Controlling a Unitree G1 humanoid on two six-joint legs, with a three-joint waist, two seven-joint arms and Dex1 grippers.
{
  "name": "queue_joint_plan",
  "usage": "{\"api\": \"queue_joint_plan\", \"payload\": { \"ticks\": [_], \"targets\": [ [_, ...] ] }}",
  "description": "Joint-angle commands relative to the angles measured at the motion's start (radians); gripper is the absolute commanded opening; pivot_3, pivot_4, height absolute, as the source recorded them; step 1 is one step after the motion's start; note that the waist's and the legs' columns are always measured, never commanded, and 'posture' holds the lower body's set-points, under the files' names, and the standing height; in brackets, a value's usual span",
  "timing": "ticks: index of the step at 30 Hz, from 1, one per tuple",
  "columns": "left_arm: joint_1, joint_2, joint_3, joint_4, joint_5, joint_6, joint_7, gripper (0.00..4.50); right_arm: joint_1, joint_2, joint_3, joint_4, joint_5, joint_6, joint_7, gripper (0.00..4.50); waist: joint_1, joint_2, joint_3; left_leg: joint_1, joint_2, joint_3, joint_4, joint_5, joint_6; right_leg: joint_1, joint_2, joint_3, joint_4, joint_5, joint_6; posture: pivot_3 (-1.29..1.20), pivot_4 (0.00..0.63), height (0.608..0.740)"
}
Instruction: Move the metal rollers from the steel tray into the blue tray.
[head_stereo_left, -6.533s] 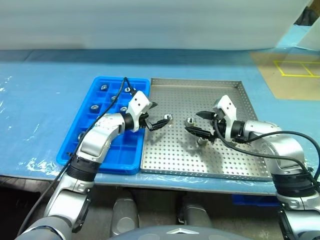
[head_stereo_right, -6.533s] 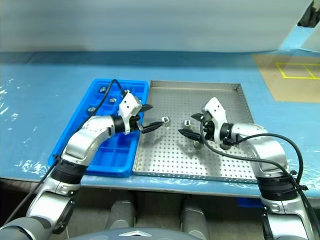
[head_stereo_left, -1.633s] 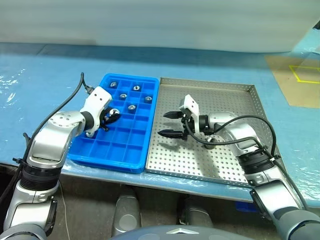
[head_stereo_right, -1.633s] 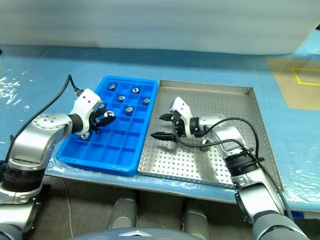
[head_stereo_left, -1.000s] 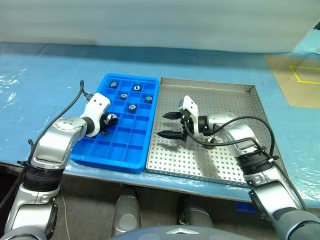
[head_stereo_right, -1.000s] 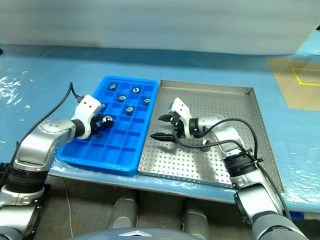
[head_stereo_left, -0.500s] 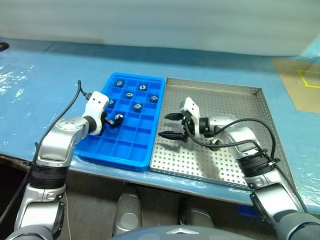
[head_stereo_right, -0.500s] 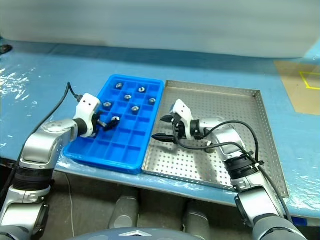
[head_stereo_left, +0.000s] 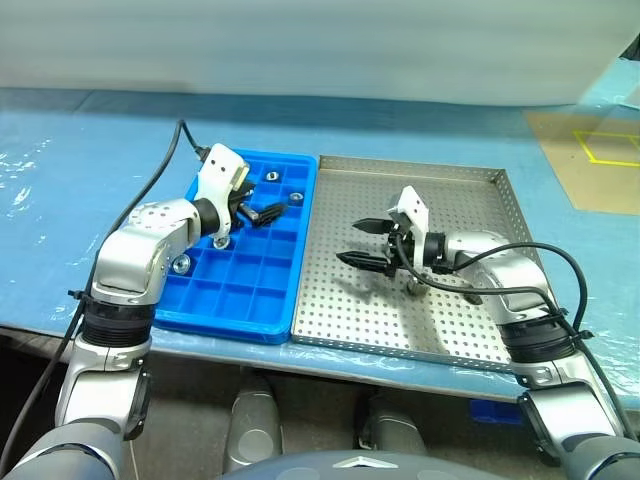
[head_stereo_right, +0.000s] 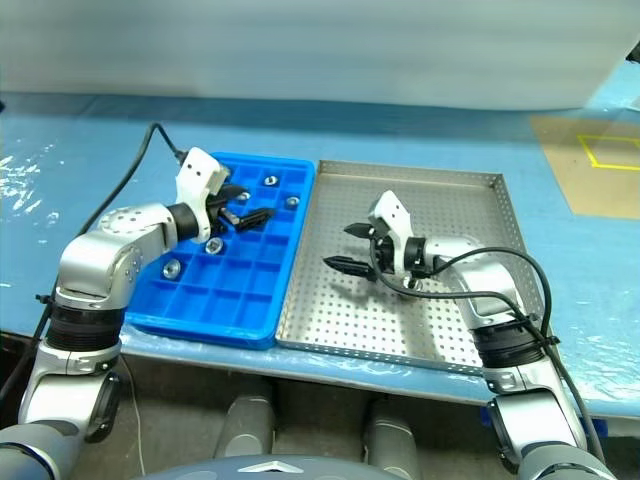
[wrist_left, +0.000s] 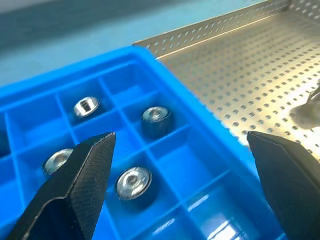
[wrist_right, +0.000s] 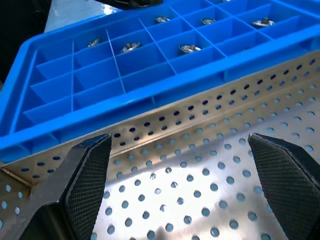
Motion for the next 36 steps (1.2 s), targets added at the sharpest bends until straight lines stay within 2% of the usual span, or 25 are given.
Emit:
{"api": "queue_joint_plan", "payload": {
  "ticks": [1, 8, 15, 20, 30, 36],
  "targets": [
    [-0.035, -0.006, -0.027, 0.014, -0.018, -0.036, -0.035, 4.46, 0.003, -0.027, -0.061, -0.063, 0.04, 0.016, -0.01, 4.5, -0.005, 0.0, 0.0, 0.0, 0.0, 0.0, 0.0, 0.0, 0.0, 0.0, 0.0, 0.0, 0.0, 0.0, 0.0, 0.12, 0.15, 0.74],
    [-0.111, -0.055, -0.16, 0.157, 0.027, -0.155, -0.122, 4.46, 0.059, -0.09, -0.121, -0.104, 0.052, 0.034, -0.047, 4.5, -0.016, 0.0, 0.0, 0.001, 0.0, 0.0, 0.0, 0.0, 0.0, 0.0, 0.0, 0.001, 0.0, 0.0, 0.0, 0.05, 0.15, 0.74],
    [-0.203, -0.136, -0.231, 0.358, 0.075, -0.318, -0.199, 4.46, 0.13, -0.13, -0.178, -0.16, 0.066, 0.055, -0.084, 4.5, -0.038, 0.0, 0.0, 0.001, -0.001, 0.001, 0.001, 0.0, 0.001, 0.001, 0.001, 0.001, 0.0, 0.0, 0.0, -0.03, 0.15, 0.74],
    [-0.255, -0.183, -0.255, 0.494, 0.104, -0.432, -0.272, 4.46, 0.172, -0.14, -0.23, -0.226, 0.1, 0.097, -0.119, 4.5, -0.048, 0.0, 0.0, 0.001, -0.001, 0.001, 0.001, 0.0, 0.001, 0.001, 0.001, 0.002, 0.0, 0.0, 0.0, -0.08, 0.15, 0.74],
    [-0.321, -0.266, -0.284, 0.748, 0.194, -0.703, -0.385, 4.46, 0.267, -0.116, -0.238, -0.326, 0.127, 0.128, -0.194, 4.5, -0.068, 0.0, 0.0, 0.002, -0.001, 0.001, 0.001, -0.001, 0.002, 0.002, 0.001, 0.002, -0.001, 0.0, 0.0, -0.14, 0.15, 0.74],
    [-0.362, -0.314, -0.277, 0.883, 0.218, -0.77, -0.435, 4.46, 0.291, -0.115, -0.242, -0.354, 0.141, 0.139, -0.228, 4.5, -0.07, 0.0, 0.0, 0.002, -0.001, 0.002, 0.001, -0.001, 0.003, 0.002, 0.001, 0.003, -0.002, 0.0, 0.0, -0.17, 0.15, 0.74]
  ]
}}
